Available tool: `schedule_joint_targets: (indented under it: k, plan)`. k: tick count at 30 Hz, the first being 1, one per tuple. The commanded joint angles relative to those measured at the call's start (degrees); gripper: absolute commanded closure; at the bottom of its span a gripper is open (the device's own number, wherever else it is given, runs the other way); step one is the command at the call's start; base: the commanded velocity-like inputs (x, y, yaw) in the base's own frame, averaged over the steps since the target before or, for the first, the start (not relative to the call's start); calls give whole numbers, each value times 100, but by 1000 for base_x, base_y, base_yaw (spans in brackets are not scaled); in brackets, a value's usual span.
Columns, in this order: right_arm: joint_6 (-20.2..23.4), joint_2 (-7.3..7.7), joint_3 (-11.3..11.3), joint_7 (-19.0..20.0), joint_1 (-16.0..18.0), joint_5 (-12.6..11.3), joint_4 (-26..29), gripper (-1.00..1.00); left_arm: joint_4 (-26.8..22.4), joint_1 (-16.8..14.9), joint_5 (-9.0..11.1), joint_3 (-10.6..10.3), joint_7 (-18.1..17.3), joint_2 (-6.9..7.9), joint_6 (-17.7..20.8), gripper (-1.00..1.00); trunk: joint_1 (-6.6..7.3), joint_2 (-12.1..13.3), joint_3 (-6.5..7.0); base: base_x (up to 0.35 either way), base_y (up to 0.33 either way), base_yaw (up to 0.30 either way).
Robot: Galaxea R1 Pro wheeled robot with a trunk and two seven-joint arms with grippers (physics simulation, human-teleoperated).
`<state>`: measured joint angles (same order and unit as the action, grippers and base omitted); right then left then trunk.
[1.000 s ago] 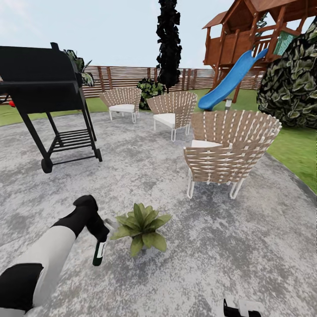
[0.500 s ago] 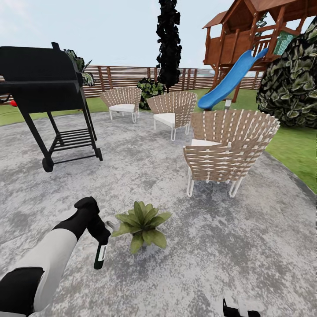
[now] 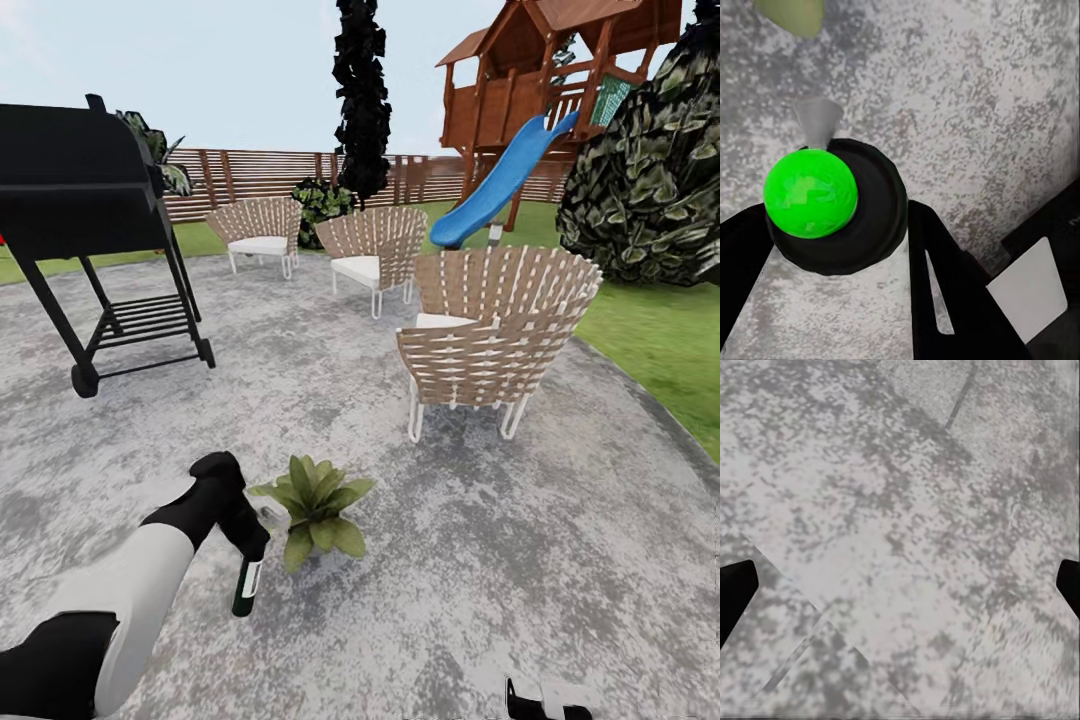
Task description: Pick up the pesticide atomizer in the garden and spray insectifuge to fully cover both potted plants in the garden.
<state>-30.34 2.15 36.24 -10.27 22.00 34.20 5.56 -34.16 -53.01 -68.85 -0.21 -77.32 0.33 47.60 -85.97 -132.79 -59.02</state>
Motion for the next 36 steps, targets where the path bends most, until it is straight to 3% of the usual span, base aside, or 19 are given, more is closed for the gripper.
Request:
schedule_joint_targets:
  k: [1, 4, 7, 11, 15, 20, 25, 28, 32, 36]
  plan:
    - [-16, 1, 28, -37, 6, 61, -11, -100, -12, 0, -48, -4, -43, -16, 57, 100, 1, -2, -5, 0, 0, -262]
    - [-16, 3, 32, -37, 6, 61, -11, -100, -19, -16, -54, -11, -7, -100, 67, 100, 1, -2, -5, 0, 0, -247]
    - [-16, 5, 33, -37, 6, 54, -11, -100, -15, -9, -67, -4, 3, -75, 68, 100, 1, -2, -5, 0, 0, -195]
    - [-16, 11, 33, -24, 6, 57, -11, -100, 50, 166, -68, 8, 14, 291, 53, 100, 1, -2, -5, 0, 0, -36]
    - [-16, 33, 26, -12, 6, 71, -9, -100, 11, 466, -67, 1, 23, 361, 47, 100, 1, -2, -5, 0, 0, -4]
    - [-15, 40, 28, -17, 6, 78, -8, -100, -15, 511, -45, -12, 22, 218, 52, 100, 1, -2, -5, 0, 0, 0]
    - [-10, 40, 30, -21, 6, 78, -7, -100, -35, 408, -58, -30, 17, -202, 75, 100, 1, -2, -5, 0, 0, 0]
    - [-8, 40, 30, -26, 6, 77, -8, -100, -38, 246, -70, -34, 16, -364, 270, 100, 1, -2, -5, 0, 0, 0]
    - [-7, 40, 31, -28, 6, 75, -11, -100, -32, -25, -80, -40, -15, -402, 657, 100, 1, -2, -5, 0, 0, 0]
    - [-7, 40, 32, -28, 6, 72, -9, -100, 4, -152, -63, -48, -31, -371, 728, 100, 1, -2, -5, 0, 0, 0]
